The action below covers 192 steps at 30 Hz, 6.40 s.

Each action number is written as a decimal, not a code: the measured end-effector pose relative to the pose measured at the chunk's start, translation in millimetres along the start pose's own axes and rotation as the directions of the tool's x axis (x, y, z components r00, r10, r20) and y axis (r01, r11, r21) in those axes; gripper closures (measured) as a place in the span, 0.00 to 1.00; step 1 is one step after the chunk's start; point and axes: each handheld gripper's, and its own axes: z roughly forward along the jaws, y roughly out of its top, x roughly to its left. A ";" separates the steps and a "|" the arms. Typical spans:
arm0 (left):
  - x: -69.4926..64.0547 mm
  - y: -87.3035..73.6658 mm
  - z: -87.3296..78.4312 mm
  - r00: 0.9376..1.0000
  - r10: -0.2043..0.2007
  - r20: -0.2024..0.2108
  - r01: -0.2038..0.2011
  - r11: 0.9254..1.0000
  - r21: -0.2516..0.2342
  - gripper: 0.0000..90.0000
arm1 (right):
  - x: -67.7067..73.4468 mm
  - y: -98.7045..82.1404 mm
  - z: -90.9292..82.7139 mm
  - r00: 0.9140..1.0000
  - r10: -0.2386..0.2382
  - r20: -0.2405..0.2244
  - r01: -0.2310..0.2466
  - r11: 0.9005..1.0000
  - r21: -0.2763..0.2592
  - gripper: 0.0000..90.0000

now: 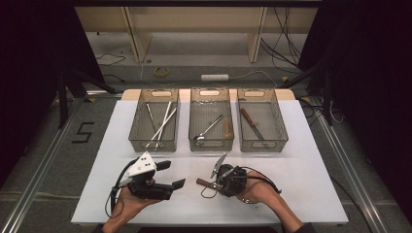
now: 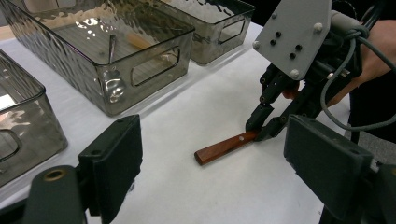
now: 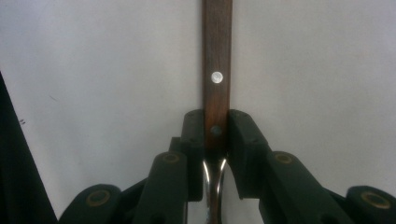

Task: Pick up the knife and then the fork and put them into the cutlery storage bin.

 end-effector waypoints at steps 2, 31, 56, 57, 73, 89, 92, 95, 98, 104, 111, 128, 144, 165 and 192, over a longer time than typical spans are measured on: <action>-0.1 0.1 0.0 1.000 0.000 -0.001 0.000 1.000 -0.001 0.21 | -0.4 0.9 -0.1 1.000 0.003 -0.005 -0.003 1.000 0.005 0.86; 1.6 0.4 -2.0 1.000 0.002 -0.009 -0.002 1.000 -0.013 0.21 | -3.3 -1.3 -4.2 1.000 0.000 0.003 0.000 1.000 -0.007 0.87; 2.1 0.6 -2.8 1.000 -0.002 -0.012 0.001 1.000 -0.018 0.21 | -11.4 -8.6 -18.4 0.999 0.043 -0.011 -0.044 0.997 -0.069 0.87; 2.1 0.6 -2.9 1.000 -0.002 -0.012 0.001 1.000 -0.020 0.21 | -12.4 -9.4 -19.8 0.999 0.041 -0.009 -0.042 0.996 -0.073 0.87; 4.7 0.6 -5.2 1.000 0.000 -0.022 -0.001 0.999 -0.034 0.21 | -34.7 -25.9 -46.9 0.992 0.124 -0.001 -0.122 0.978 -0.171 0.87; 5.8 0.2 -6.5 1.000 -0.008 -0.025 0.007 0.999 -0.047 0.20 | -57.1 -42.5 -68.9 0.977 0.212 0.021 -0.201 0.948 -0.246 0.87; 6.6 0.2 -6.5 1.000 -0.009 -0.025 0.008 0.999 -0.050 0.19 | -61.2 -44.8 -72.8 0.973 0.230 0.020 -0.218 0.942 -0.256 0.87; 6.8 0.0 -6.3 1.000 -0.012 -0.025 0.011 0.999 -0.050 0.18 | -65.5 -46.7 -74.9 0.972 0.235 0.024 -0.220 0.938 -0.268 0.87; 7.0 -0.1 -6.0 1.000 -0.016 -0.025 0.014 0.998 -0.053 0.18 | -68.6 -47.7 -75.9 0.971 0.240 0.022 -0.225 0.934 -0.276 0.87; 7.6 -0.1 -6.7 0.999 -0.021 -0.028 0.019 0.998 -0.056 0.18 | -73.4 -48.1 -78.6 0.967 0.252 0.021 -0.236 0.928 -0.288 0.87; 8.2 -0.1 -7.2 0.999 -0.021 -0.033 0.019 0.998 -0.059 0.18 | -82.3 -49.4 -86.0 0.959 0.283 0.022 -0.262 0.913 -0.313 0.87; 8.8 0.0 -8.0 0.999 -0.026 -0.036 0.023 0.998 -0.065 0.18 | -127.3 -48.5 -104.0 0.919 0.392 0.031 -0.348 0.846 -0.403 0.87; 9.5 0.0 -8.7 0.999 -0.026 -0.038 0.023 0.998 -0.065 0.18 | -177.0 -44.3 -111.3 0.855 0.510 0.091 -0.430 0.796 -0.425 0.87; 9.4 0.2 -9.3 0.999 -0.022 -0.037 0.020 0.997 -0.069 0.18 | -207.3 -40.1 -109.8 0.800 0.590 0.113 -0.487 0.747 -0.452 0.87; 8.7 -0.1 -8.9 0.999 -0.024 -0.037 0.021 0.997 -0.070 0.18 | -221.3 -36.4 -96.4 0.755 0.641 0.140 -0.529 0.721 -0.448 0.87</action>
